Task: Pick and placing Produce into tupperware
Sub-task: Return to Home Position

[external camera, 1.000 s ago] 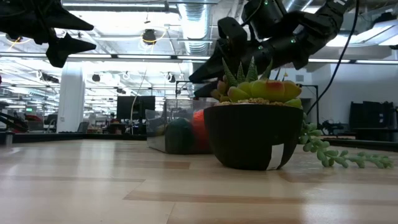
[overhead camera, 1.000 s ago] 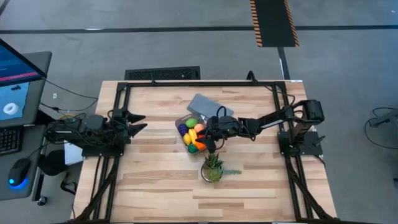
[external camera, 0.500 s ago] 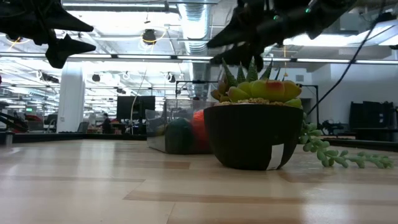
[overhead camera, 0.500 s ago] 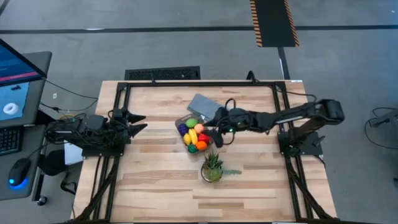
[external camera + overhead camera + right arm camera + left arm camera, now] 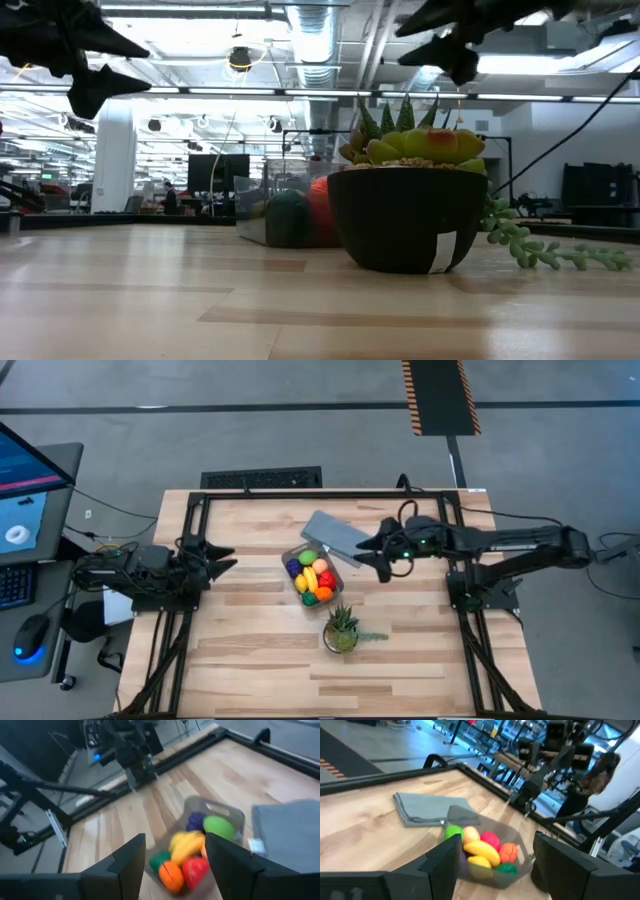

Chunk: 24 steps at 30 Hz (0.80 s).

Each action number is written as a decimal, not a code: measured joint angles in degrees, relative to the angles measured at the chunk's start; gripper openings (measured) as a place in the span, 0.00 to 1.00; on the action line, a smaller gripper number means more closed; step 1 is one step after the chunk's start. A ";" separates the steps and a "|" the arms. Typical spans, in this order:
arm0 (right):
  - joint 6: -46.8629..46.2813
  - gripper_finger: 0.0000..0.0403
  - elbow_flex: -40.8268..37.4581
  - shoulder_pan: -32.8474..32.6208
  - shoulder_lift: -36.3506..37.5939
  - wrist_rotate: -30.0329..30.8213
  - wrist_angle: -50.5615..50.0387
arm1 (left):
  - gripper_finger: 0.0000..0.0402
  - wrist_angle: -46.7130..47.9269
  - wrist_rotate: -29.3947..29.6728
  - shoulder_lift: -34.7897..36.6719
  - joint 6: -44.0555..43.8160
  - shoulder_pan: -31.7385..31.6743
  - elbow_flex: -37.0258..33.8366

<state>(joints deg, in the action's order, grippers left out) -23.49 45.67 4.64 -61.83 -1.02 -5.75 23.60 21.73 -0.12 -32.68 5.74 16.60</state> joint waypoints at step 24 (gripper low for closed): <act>12.13 0.57 -1.15 -9.68 17.95 16.30 -16.81 | 0.58 -6.30 -5.87 -0.11 22.58 1.36 -0.02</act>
<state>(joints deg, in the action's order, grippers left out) -11.36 44.52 -5.03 -43.88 15.28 -22.56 17.29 15.86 -0.23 -10.10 7.10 16.58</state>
